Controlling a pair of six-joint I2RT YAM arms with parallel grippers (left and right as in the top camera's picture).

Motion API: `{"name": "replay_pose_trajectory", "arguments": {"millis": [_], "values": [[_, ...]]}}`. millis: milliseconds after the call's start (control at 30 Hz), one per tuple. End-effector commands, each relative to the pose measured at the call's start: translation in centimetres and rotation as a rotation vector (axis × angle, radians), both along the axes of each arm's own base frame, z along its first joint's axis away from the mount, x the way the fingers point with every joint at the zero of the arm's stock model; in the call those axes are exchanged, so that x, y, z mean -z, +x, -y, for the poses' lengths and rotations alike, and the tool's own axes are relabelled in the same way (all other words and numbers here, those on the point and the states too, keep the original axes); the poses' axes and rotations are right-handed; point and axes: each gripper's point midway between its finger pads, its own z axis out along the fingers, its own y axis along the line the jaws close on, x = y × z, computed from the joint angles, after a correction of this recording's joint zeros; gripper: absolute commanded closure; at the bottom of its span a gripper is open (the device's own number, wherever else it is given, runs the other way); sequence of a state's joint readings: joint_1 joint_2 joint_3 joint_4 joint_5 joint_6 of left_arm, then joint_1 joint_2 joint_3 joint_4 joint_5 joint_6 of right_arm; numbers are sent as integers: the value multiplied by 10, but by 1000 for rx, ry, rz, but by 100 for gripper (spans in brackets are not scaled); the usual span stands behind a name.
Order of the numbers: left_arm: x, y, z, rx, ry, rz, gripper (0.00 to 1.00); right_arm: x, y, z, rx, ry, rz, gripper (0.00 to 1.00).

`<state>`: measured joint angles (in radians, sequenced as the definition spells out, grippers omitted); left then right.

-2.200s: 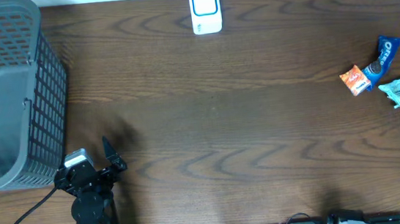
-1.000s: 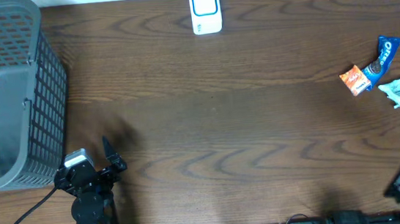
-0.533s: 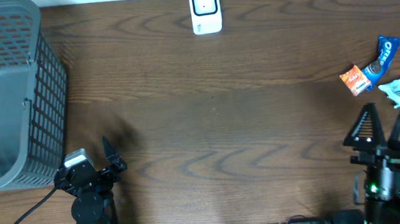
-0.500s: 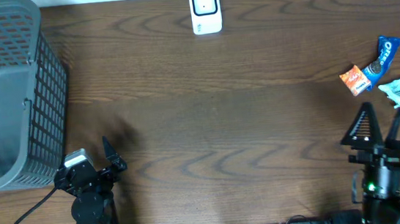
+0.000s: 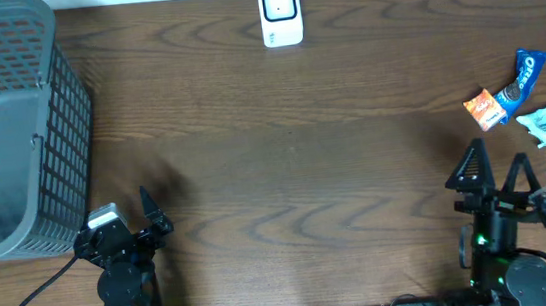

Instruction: Scan the item barcode

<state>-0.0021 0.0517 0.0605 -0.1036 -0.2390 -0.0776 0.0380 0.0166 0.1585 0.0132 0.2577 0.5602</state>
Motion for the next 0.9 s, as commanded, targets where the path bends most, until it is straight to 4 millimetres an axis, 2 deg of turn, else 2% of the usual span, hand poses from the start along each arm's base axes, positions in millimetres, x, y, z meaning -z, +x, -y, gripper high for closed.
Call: {"name": "replay_pose_trajectory", "arguments": {"millis": [0, 133, 367, 533, 867], "values": [[16, 0, -1, -4, 7, -38, 2, 25, 5, 2, 17, 13, -44, 1], [16, 0, 0, -3, 8, -38, 2, 48, 9, 4, 33, 12, -92, 1], [16, 0, 0, -3, 8, -38, 2, 76, 11, 9, 61, 8, -159, 1], [16, 0, 0, -3, 8, -38, 2, 79, 11, 9, 68, -70, -195, 1], [16, 0, 0, -3, 8, -38, 2, 85, 12, 4, 37, -112, -225, 1]]}}
